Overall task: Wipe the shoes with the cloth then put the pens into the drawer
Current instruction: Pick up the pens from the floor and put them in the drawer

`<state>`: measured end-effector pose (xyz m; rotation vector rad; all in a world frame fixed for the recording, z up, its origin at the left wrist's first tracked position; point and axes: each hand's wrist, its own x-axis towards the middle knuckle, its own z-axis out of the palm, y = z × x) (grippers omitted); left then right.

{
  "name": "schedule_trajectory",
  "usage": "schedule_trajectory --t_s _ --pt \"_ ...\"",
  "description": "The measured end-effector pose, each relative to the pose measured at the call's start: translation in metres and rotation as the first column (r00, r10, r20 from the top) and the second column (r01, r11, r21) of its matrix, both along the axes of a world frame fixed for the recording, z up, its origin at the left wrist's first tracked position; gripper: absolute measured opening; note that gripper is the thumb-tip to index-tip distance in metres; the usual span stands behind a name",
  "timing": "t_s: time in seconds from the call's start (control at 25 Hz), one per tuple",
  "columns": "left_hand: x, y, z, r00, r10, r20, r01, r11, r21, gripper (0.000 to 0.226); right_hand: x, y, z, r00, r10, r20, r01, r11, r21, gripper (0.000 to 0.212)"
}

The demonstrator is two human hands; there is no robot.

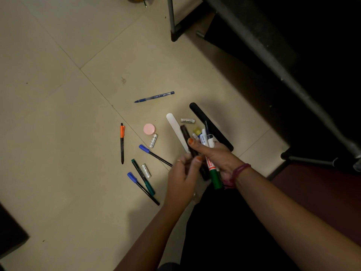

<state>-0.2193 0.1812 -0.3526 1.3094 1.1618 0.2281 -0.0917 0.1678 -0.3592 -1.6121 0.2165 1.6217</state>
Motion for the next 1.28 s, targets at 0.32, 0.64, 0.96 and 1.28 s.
schedule_trajectory --t_s 0.32,0.64,0.96,1.28 --pt "-0.06 -0.006 -0.025 0.977 0.174 -0.123 -0.191 0.971 -0.146 0.021 0.014 0.004 0.008 0.987 0.086 0.136 -0.086 0.996 -0.008 0.019" --pt "-0.127 -0.008 -0.078 0.67 0.573 -0.472 -0.613 0.786 0.084 0.015 0.019 0.004 0.01 0.993 -0.03 0.11 0.027 0.999 0.022 0.018" --pt "-0.126 -0.003 -0.101 0.646 0.573 -0.504 -0.632 0.772 0.067 0.018 0.023 0.003 0.006 0.991 -0.044 0.123 0.045 0.999 -0.001 0.019" --pt "-0.13 0.0 -0.105 0.656 0.533 -0.534 -0.585 0.806 0.087 0.015 0.023 0.002 0.001 0.992 -0.029 0.119 0.031 0.999 -0.015 0.02"
